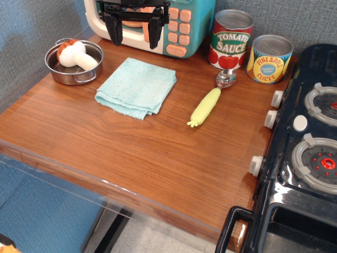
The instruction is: Pick up spoon and move it on top of the blue towel.
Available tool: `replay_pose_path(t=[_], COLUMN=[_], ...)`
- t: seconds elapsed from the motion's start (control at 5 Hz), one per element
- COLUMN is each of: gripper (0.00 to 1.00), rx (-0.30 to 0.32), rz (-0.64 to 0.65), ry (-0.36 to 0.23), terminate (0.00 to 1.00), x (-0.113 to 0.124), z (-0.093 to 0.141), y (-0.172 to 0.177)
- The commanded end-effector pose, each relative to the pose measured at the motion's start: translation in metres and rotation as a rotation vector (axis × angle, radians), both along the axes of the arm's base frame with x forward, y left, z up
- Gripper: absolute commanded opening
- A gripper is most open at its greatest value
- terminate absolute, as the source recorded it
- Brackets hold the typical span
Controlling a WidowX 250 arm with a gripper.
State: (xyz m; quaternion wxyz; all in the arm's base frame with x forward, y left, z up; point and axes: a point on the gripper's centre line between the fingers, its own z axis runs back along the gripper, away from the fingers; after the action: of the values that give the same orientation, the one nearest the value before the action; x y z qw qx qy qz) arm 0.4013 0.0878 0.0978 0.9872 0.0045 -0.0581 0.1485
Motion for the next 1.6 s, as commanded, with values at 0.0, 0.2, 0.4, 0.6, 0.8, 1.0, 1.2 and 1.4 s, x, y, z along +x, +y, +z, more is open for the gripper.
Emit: replay_pose_path(t=[0.0,0.2,0.4,0.6,0.8,1.0,1.2,1.4], gripper=[1.00,1.00,1.00,1.00,1.00,1.00,1.00,1.00], rx=[0.000,0.008,0.028,0.046,0.094,0.139,0.153,0.130], rz=[0.000,-0.039,-0.189,-0.282,-0.277,-0.254,-0.225,-0.209], ry=[0.000,-0.012,0.003,0.001,0.052,0.091,0.122,0.169], terminate=[0.00,0.00,0.00,0.00,0.00,0.00,0.00,0.00], x=[0.000,0.004,-0.005,-0.011,-0.012,-0.011,-0.008,-0.007], z=[0.000,0.010,0.019,0.012,-0.014,-0.023,-0.026,-0.048], y=[0.000,-0.043,-0.094,-0.144,-0.150,-0.132,-0.115,-0.109])
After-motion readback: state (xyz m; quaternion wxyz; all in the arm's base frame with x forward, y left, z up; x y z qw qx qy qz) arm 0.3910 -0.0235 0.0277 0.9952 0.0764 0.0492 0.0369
